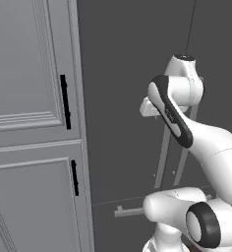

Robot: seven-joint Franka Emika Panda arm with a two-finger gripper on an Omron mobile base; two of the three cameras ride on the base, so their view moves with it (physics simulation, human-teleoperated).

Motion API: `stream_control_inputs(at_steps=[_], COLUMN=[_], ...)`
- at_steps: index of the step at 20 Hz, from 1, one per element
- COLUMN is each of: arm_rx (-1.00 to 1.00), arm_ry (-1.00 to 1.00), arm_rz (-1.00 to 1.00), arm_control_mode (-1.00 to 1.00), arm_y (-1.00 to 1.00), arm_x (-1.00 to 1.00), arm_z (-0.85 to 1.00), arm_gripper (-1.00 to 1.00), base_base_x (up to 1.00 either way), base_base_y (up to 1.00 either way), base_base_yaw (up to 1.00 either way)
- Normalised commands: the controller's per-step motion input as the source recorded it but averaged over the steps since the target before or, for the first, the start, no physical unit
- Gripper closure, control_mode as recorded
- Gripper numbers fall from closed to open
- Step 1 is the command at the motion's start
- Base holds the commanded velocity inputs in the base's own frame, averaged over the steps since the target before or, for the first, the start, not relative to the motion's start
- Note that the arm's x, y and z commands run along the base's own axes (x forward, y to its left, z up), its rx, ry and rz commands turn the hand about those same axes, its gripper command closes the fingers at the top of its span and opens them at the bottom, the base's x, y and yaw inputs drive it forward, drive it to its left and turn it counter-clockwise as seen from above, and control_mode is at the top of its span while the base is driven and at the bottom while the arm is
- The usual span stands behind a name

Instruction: Take the strawberry from the fridge and place it on top of the pancake, located on the dining counter.

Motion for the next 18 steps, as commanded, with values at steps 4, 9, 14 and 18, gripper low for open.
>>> stream_control_inputs(at_steps=[4, 9, 14, 18], arm_rx=[0.00, 0.00, 0.00, 0.00], arm_ry=[0.00, 0.00, 0.00, 0.00], arm_rz=[0.00, 0.00, 0.00, 0.00], arm_control_mode=[1.00, 1.00, 1.00, 1.00], arm_y=[0.00, 0.00, 0.00, 0.00], arm_x=[-0.01, 0.00, 0.00, 0.00], arm_z=[0.00, 0.00, 0.00, 0.00], arm_gripper=[-1.00, -1.00, -1.00, -1.00], base_base_x=[-0.20, -0.96, -0.38, 0.00], base_base_y=[0.00, -0.10, -0.42, -0.50], base_base_yaw=[0.00, 0.00, 0.00, 0.00])
